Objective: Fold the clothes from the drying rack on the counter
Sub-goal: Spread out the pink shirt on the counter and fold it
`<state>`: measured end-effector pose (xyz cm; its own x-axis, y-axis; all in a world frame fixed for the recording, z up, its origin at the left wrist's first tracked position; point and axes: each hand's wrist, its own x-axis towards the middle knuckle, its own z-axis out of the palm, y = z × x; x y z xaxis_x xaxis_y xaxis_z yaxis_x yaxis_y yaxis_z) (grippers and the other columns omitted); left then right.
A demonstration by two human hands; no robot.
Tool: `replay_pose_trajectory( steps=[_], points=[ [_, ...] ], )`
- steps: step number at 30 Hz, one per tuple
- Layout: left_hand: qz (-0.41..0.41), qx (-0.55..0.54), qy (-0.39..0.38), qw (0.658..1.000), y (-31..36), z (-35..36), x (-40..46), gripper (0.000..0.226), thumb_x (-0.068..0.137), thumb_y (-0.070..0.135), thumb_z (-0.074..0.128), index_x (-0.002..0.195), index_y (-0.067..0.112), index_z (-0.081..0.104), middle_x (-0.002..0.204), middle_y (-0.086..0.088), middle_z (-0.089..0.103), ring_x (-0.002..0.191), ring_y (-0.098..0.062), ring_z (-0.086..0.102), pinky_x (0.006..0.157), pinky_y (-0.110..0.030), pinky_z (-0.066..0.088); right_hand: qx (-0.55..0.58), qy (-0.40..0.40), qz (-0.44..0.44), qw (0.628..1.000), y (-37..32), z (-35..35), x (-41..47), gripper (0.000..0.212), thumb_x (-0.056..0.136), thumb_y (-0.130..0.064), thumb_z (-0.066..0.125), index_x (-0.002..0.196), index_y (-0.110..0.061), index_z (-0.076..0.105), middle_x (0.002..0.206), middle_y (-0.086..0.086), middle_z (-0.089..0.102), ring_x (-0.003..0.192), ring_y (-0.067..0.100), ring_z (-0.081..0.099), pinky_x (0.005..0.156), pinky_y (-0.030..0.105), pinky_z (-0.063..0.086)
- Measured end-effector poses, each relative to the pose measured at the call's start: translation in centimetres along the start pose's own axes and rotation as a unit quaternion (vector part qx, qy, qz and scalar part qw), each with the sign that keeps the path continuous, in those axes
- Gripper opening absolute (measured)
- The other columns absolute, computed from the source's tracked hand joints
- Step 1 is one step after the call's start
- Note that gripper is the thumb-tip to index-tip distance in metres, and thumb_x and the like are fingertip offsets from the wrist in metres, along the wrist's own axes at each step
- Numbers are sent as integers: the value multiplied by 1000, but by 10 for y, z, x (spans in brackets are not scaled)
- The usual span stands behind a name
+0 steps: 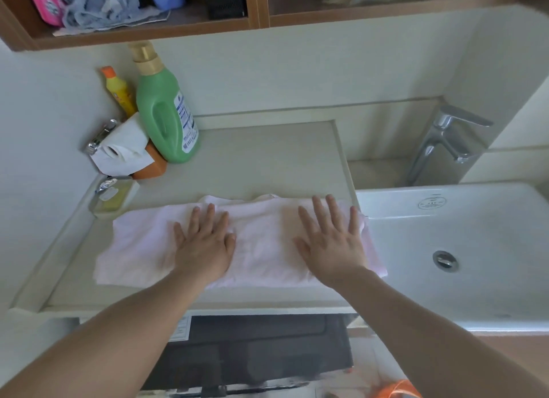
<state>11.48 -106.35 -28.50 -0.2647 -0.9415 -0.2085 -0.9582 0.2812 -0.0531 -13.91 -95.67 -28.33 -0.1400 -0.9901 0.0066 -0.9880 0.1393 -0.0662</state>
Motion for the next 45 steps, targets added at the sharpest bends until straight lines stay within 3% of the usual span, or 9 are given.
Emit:
replay_pose_trajectory(
  steps=[5,10,16,20,26,30,36,42,45],
  points=[
    [2,-70,10,997,23,6,-24,63,104,56,7,163,35,-1,170,7,-16,156,-17,-16,123,-57,-3,94,-102,-56,989,-45,21,-9,69,98,-65,4,161,-37,-3,169,-6,-20,155,21,-21,123,56,-10],
    [13,-70,-25,997,0,7,-33,64,102,59,7,161,38,-8,169,6,-20,156,-18,-18,125,-55,-2,64,-90,-48,993,-27,25,-2,59,103,-51,12,160,-39,-2,170,-8,-12,156,20,-13,126,49,-6],
    [57,-51,-1,997,-30,12,-41,63,102,58,15,160,37,-1,171,6,-13,157,-20,-11,125,-52,1,-1,-105,74,992,-1,4,11,59,96,-25,20,154,-35,16,166,-7,10,153,22,4,121,53,13],
    [78,-55,5,995,-32,6,-39,68,101,60,15,160,31,-1,170,2,-14,157,-24,-12,125,-54,1,39,-76,115,990,-51,-16,25,63,93,-16,32,154,-27,24,169,-2,4,155,27,-2,123,59,5],
    [87,-31,26,995,-50,6,-33,62,105,51,13,163,28,5,171,2,-9,157,-21,-13,124,-57,-7,79,-57,-41,994,-165,-12,36,55,105,-40,31,158,-33,22,171,-6,-1,156,19,-11,125,56,-4],
    [41,-54,-33,997,-89,21,-22,71,101,62,9,162,31,-8,170,-1,-20,155,-26,-21,123,-55,-12,49,-108,-15,993,-177,20,40,66,102,-59,20,161,-36,1,170,-8,-13,156,17,-16,124,54,-7],
    [13,-89,-22,996,-136,32,-9,75,96,69,5,161,34,-11,168,3,-24,154,-23,-24,121,-57,-14,6,-105,31,994,-177,34,42,71,93,-75,9,157,-48,-9,169,-9,-18,155,23,-21,120,61,-12],
    [-32,-76,-20,996,-167,28,-6,68,101,59,3,162,32,-11,168,5,-23,155,-26,-20,121,-62,-11,-17,-119,27,992,-177,33,46,72,92,-77,3,156,-48,-12,169,-8,-18,155,26,-19,120,64,-8],
    [25,-38,21,999,-170,19,-5,66,102,46,14,161,33,-14,166,1,-30,153,-26,-29,120,-61,-15,-30,-124,2,992,-177,32,48,72,94,-75,4,157,-44,-11,169,-7,-16,156,24,-16,120,64,-6]
  ],
)
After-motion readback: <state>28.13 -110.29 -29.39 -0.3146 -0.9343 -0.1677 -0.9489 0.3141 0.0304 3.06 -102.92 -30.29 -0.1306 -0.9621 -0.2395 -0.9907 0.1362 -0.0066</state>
